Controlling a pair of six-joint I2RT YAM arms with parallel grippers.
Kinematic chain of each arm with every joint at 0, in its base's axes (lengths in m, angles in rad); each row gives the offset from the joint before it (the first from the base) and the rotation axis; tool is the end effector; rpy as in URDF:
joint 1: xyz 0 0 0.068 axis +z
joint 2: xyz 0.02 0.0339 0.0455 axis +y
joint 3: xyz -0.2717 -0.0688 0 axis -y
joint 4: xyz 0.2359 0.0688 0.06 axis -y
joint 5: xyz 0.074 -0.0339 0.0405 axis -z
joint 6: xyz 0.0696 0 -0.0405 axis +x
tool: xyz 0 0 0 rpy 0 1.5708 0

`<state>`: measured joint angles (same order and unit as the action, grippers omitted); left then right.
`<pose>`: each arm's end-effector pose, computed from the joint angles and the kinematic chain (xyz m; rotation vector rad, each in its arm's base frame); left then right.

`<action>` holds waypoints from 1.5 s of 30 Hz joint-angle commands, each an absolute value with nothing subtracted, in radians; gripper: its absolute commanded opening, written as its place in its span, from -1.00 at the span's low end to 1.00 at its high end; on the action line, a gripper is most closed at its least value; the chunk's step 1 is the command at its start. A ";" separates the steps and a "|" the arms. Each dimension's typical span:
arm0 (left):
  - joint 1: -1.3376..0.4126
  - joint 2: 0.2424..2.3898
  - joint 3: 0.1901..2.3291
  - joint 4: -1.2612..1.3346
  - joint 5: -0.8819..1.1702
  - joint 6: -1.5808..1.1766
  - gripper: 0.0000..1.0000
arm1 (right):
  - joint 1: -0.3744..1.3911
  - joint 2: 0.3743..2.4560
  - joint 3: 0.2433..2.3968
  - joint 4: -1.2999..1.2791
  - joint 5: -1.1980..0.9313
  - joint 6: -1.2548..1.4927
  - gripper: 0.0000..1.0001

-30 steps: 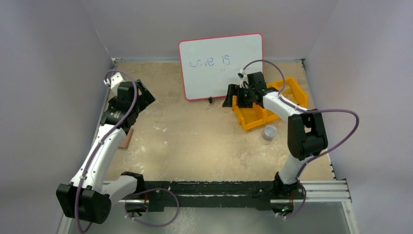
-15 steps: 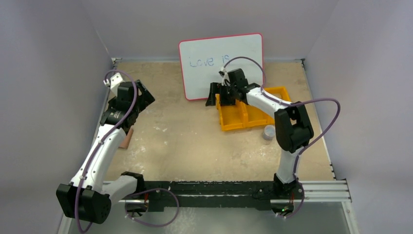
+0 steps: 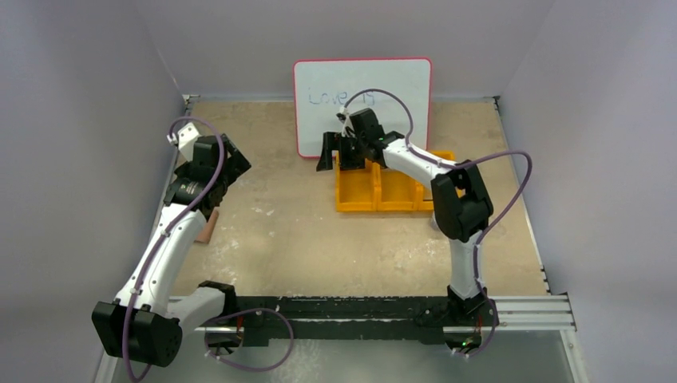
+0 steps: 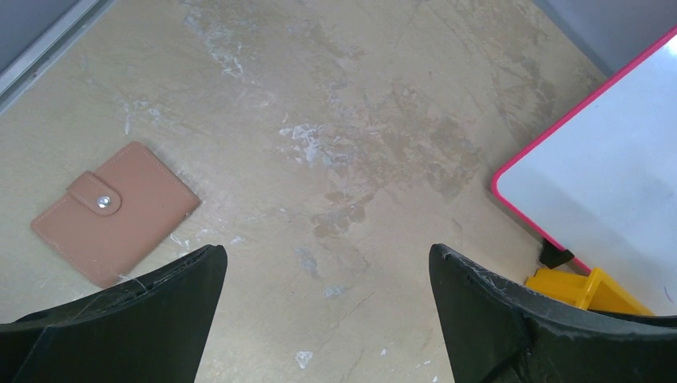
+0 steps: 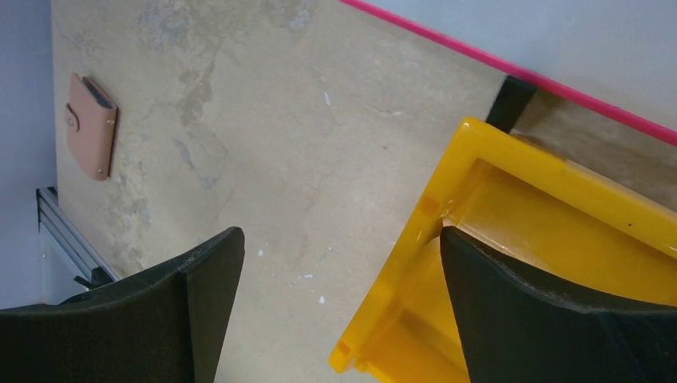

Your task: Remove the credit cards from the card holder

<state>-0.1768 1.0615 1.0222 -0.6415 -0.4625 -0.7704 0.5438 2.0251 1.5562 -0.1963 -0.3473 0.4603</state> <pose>0.2334 -0.0101 0.3156 -0.8619 1.9906 -0.0172 0.4041 0.2720 0.2185 -0.2982 2.3372 0.9106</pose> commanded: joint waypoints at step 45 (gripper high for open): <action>0.326 1.390 0.964 -0.759 -0.721 -1.015 1.00 | 0.515 1.244 0.905 -0.342 0.310 0.789 1.00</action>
<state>0.3016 1.3731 0.9310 -0.7902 -0.6922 -1.0039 0.5823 1.3647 1.0607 -0.2649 0.2699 0.6495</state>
